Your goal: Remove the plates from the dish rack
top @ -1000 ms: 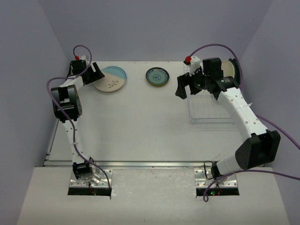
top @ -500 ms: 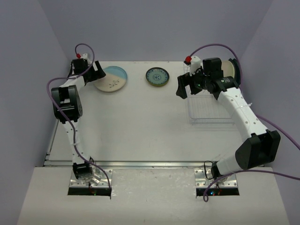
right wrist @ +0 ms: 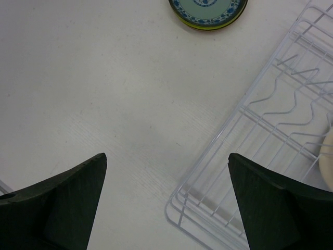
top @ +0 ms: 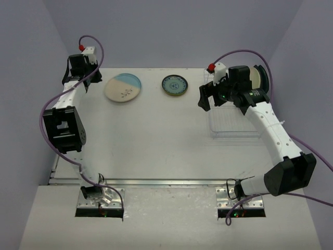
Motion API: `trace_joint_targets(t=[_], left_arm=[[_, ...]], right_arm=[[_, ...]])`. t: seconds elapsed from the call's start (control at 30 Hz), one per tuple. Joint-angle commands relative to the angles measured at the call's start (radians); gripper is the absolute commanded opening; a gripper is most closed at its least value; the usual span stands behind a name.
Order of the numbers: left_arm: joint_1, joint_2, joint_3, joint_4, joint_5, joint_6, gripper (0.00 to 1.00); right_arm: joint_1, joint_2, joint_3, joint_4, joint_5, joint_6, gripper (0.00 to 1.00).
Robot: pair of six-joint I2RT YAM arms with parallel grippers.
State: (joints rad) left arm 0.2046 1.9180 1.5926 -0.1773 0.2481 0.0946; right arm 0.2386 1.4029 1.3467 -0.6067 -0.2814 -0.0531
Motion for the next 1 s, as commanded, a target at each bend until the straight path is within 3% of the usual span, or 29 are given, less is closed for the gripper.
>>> trace_joint_targets(t=[0.0,0.23,0.77,0.97], left_arm=[[-0.01,-0.065,-0.06,-0.217,-0.088,0.174,0.0],[-0.012,-0.039,-0.032,-0.427,-0.096,0.225,0.0],[-0.101,0.262,0.158,-0.426,-0.084,0.108,0.05],[-0.102,0.301,0.199,-0.408,-0.073,0.098,0.1]], right_arm=[[-0.001,-0.045,-0.016,0.024,0.025,-0.027,0.99],[-0.001,-0.034,-0.021,0.023,0.022,-0.025,0.99],[-0.001,-0.024,-0.026,0.022,0.04,-0.034,0.99],[-0.002,-0.02,-0.027,0.024,0.038,-0.034,0.99]])
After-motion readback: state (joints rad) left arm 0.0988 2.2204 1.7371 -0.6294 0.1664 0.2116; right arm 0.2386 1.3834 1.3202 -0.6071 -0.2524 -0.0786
